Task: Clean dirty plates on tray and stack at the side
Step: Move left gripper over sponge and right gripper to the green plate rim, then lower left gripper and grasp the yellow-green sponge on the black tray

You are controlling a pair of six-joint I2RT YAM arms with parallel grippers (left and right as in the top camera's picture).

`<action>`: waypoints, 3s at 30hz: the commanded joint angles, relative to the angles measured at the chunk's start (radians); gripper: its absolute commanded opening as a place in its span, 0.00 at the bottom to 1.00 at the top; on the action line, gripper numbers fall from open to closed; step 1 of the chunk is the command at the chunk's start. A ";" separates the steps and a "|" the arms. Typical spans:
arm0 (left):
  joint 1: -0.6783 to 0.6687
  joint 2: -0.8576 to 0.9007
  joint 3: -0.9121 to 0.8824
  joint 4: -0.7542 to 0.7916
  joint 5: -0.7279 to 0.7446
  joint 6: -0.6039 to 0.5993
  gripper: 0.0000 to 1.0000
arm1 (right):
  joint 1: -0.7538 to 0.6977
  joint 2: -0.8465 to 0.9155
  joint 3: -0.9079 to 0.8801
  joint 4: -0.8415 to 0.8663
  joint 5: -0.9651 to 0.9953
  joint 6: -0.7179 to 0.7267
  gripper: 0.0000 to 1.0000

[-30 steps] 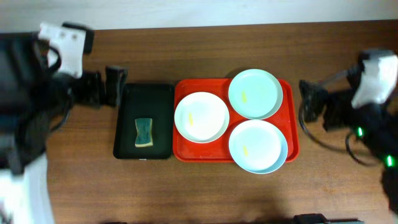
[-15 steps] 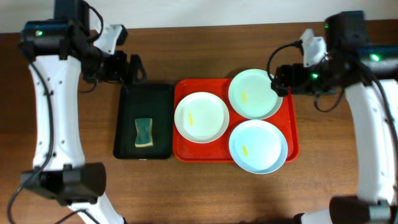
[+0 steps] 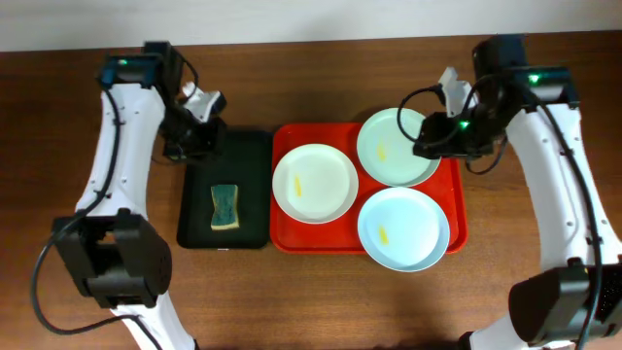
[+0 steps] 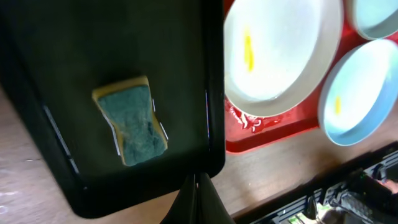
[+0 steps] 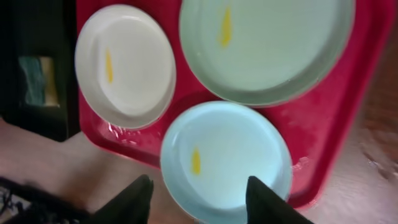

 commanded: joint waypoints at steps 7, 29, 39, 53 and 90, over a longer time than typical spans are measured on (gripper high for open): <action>-0.019 0.002 -0.146 0.051 -0.079 -0.090 0.00 | 0.139 0.001 -0.374 0.395 -0.013 0.006 0.50; -0.446 -0.468 -0.148 -0.150 -0.654 -0.638 0.13 | 0.271 0.040 -0.605 0.879 0.079 0.215 0.51; -0.446 -0.475 -0.148 -0.089 -0.643 -0.632 0.99 | 0.270 0.037 -0.584 0.884 0.019 0.307 0.04; -0.443 -0.468 -0.417 0.064 -0.726 -0.650 0.30 | 0.192 0.050 -0.584 0.798 0.019 0.455 0.19; -0.307 -0.466 -0.458 0.140 -0.699 -0.649 0.20 | 0.258 0.180 -0.584 0.934 0.013 0.454 0.26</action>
